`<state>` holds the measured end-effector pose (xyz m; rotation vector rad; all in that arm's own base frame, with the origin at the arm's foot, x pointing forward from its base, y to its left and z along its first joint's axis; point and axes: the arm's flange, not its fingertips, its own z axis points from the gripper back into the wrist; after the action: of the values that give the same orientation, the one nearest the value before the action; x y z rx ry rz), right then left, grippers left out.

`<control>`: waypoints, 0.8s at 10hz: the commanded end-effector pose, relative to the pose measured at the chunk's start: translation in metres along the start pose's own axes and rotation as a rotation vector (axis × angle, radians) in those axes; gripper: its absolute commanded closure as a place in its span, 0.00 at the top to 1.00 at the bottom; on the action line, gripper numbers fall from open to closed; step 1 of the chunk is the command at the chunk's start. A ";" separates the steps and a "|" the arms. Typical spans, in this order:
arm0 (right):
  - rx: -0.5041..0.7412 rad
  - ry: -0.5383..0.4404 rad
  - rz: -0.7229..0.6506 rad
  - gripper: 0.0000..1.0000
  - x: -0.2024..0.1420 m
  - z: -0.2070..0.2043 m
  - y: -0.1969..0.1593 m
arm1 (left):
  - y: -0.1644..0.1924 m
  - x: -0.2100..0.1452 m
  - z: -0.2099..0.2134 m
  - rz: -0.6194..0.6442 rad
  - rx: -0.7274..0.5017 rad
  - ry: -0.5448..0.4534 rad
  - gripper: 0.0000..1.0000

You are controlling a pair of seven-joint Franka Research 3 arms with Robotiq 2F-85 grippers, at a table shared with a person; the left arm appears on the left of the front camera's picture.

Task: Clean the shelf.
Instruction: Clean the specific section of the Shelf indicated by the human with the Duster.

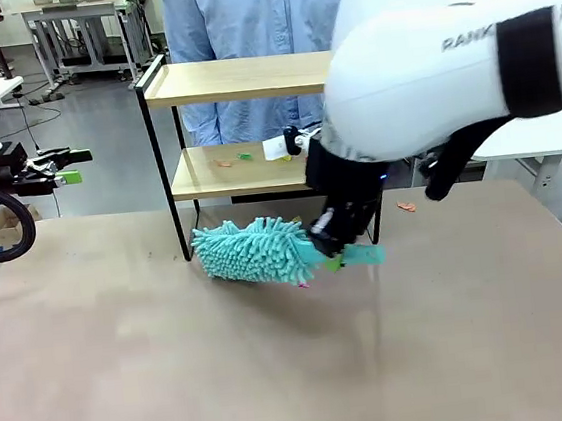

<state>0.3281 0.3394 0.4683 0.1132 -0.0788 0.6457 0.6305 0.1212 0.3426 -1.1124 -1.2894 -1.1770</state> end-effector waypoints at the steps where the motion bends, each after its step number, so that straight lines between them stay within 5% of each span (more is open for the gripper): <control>1: -0.104 -0.058 -0.225 0.13 0.042 -0.019 0.046 | -0.001 0.004 0.000 -0.005 0.003 0.004 1.00; 8: -0.154 -0.332 -0.504 0.13 0.146 -0.093 0.097 | -0.001 0.004 0.000 -0.005 0.003 0.004 1.00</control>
<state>0.3797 0.4833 0.4059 0.1052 -0.3323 0.1496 0.6303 0.1213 0.3424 -1.1125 -1.2893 -1.1764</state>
